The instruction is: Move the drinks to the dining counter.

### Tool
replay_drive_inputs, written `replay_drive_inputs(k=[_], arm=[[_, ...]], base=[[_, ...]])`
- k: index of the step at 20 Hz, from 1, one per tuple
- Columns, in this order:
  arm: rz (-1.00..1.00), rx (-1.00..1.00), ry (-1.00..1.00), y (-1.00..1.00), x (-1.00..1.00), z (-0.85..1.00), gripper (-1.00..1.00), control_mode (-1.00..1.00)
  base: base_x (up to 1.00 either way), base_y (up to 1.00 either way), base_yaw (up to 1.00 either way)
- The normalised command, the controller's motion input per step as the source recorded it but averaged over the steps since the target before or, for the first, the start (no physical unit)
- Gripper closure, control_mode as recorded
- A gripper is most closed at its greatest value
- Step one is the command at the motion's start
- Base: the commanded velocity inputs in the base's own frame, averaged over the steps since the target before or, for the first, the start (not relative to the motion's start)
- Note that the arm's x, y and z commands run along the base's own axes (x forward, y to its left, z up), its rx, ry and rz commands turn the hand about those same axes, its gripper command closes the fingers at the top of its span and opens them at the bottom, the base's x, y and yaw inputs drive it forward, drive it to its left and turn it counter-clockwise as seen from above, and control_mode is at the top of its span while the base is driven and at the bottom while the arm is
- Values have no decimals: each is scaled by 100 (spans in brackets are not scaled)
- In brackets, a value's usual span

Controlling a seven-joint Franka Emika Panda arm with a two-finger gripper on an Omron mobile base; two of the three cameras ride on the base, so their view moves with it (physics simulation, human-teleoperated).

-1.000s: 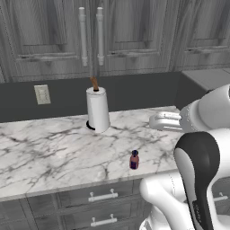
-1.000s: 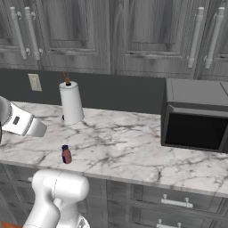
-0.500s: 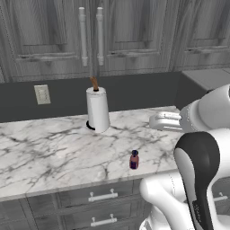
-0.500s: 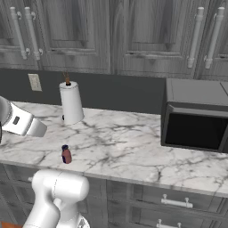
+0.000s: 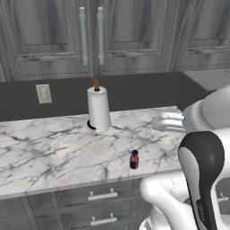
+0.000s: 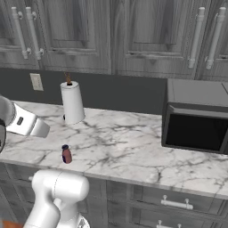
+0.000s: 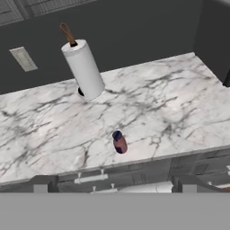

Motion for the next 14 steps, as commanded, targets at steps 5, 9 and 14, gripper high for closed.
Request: replay_drive_inputs(k=[5, 9, 14], arm=[[11, 0, 0, -32, 0, -1, -100, -100], [12, 0, 0, -30, 0, -2, -100, -100], [14, 0, 0, -29, 0, -8, -100, -100]], base=[[0, 0, 0], [0, 0, 0], [0, 0, 0]])
